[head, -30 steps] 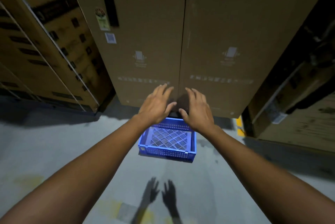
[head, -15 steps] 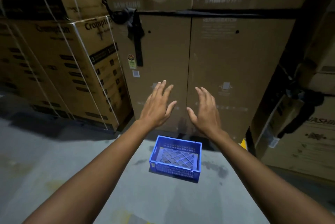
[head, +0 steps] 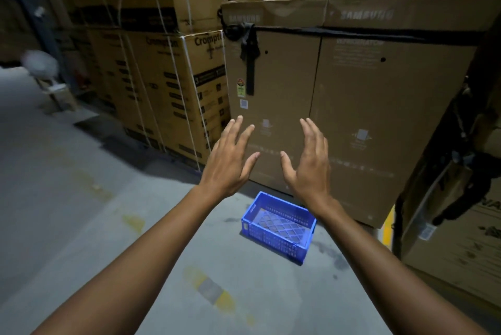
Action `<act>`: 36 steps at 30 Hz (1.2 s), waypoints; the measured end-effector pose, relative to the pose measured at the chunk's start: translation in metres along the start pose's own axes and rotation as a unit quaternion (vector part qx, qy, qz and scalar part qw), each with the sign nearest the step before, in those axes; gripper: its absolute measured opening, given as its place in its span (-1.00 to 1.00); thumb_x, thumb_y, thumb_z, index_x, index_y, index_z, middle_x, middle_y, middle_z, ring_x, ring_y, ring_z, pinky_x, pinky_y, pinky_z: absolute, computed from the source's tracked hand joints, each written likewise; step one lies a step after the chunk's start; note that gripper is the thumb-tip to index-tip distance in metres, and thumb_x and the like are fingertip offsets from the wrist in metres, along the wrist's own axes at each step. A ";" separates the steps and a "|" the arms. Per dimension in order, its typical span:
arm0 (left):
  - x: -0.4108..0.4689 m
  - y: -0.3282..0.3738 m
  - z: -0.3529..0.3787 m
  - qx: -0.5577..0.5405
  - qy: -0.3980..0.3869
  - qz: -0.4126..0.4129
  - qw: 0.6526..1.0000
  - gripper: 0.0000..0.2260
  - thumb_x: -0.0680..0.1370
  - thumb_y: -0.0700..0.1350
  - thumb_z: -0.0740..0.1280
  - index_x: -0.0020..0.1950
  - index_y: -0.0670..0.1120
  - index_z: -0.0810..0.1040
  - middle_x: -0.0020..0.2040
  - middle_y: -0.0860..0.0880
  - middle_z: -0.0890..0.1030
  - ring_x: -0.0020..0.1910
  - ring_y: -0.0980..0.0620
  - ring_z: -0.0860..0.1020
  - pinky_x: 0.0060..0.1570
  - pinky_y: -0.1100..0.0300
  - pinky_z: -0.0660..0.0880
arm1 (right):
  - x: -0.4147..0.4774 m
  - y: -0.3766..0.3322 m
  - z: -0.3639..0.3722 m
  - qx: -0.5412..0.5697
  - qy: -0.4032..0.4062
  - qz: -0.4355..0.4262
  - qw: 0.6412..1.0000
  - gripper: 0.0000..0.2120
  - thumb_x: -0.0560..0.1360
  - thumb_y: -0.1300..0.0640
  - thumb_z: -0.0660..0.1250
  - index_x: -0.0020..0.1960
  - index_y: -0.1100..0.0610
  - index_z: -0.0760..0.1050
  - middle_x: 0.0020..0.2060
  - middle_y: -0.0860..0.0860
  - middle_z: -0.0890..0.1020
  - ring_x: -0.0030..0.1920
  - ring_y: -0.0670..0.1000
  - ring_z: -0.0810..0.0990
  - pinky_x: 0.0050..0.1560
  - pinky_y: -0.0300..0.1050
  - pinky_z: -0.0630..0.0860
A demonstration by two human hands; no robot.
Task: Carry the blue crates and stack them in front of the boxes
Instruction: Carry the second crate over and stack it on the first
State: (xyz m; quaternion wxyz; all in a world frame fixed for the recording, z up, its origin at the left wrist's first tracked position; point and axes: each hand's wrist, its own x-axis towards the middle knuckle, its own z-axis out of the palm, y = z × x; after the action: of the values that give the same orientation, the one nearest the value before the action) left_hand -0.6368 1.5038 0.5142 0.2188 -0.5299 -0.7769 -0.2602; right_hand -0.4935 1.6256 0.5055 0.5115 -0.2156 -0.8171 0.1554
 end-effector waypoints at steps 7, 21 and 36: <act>-0.078 -0.003 -0.069 0.011 0.028 -0.044 0.999 -0.47 0.61 0.09 0.21 0.54 -0.04 0.19 0.59 -0.10 0.08 0.57 -0.07 0.04 0.40 -0.12 0.29 | -0.052 -0.086 -0.010 0.056 -0.022 -0.023 0.998 -0.30 0.46 0.15 0.42 0.51 0.18 0.21 0.45 0.13 0.32 0.43 0.08 0.30 0.42 -0.05 0.28; -0.395 -0.101 -0.290 0.120 0.018 -0.150 0.981 -0.47 0.63 0.12 0.16 0.54 -0.07 0.19 0.58 -0.13 0.12 0.56 -0.12 0.08 0.42 -0.05 0.24 | -0.257 -0.391 0.025 0.167 -0.135 -0.054 0.975 -0.32 0.48 0.10 0.38 0.51 0.16 0.19 0.46 0.11 0.32 0.45 0.08 0.30 0.40 -0.14 0.24; -0.612 -0.049 -0.462 0.214 0.074 -0.349 0.909 -0.48 0.63 0.13 0.15 0.53 -0.06 0.19 0.57 -0.13 0.14 0.55 -0.13 0.11 0.40 -0.14 0.30 | -0.381 -0.555 -0.042 0.273 -0.218 -0.162 0.923 -0.30 0.49 0.10 0.40 0.52 0.13 0.15 0.44 0.10 0.33 0.41 0.09 0.33 0.32 -0.11 0.33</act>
State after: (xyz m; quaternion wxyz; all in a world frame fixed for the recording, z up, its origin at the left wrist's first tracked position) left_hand -0.4432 0.7606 0.4842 0.2792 -0.1447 -0.9310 -0.1855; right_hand -0.4168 0.9556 0.4943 0.3779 0.1068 -0.8580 0.3312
